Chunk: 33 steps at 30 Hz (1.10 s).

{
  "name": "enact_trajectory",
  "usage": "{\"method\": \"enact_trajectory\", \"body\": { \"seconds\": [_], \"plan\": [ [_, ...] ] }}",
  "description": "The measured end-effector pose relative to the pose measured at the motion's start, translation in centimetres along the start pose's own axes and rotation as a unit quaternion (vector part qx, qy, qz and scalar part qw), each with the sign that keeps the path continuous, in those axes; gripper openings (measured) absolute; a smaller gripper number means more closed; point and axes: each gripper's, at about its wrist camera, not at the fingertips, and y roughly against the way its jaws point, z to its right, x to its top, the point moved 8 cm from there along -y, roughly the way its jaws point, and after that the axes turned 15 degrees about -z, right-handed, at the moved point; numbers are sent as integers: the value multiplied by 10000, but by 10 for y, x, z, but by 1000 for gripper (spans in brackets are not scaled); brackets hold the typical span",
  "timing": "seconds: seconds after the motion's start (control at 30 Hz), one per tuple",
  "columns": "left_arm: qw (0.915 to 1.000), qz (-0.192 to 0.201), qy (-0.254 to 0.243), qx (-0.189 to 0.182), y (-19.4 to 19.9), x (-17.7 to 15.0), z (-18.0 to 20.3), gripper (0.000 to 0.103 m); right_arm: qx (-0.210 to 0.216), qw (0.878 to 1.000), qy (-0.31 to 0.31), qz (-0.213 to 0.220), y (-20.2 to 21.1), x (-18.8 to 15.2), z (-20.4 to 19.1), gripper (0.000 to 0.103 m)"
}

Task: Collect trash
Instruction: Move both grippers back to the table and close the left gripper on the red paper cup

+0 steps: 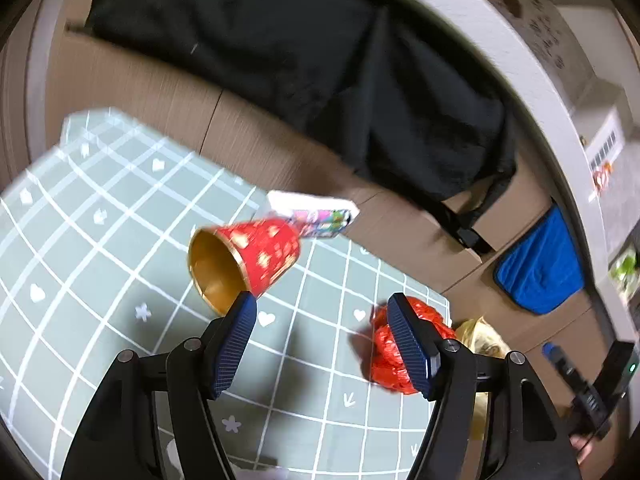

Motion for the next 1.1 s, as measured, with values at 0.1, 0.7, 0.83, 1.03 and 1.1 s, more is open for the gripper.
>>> {"method": "enact_trajectory", "body": {
  "seconds": [0.1, 0.7, 0.83, 1.03, 1.1],
  "plan": [
    [9999, -23, 154, -19, -9, 5, -10, 68, 145, 9996, 152, -203, -14, -5, -23, 54],
    [9996, 21, 179, -234, 4, 30, -29, 7, 481, 9931, 747, -770, -51, -24, -86, 53],
    [9991, 377, -107, 133, 58, 8, -40, 7, 813, 9854, 1140, -964, -63, -33, -126, 53],
    [9931, 915, -304, 664, 121, -20, -61, 7, 1273, 9668, 1770, -1330, -97, -55, -200, 53],
    [9922, 964, -335, 721, 132, -31, -67, 7, 1378, 9580, 2044, -1469, -108, -64, -226, 53]
  ]
}}
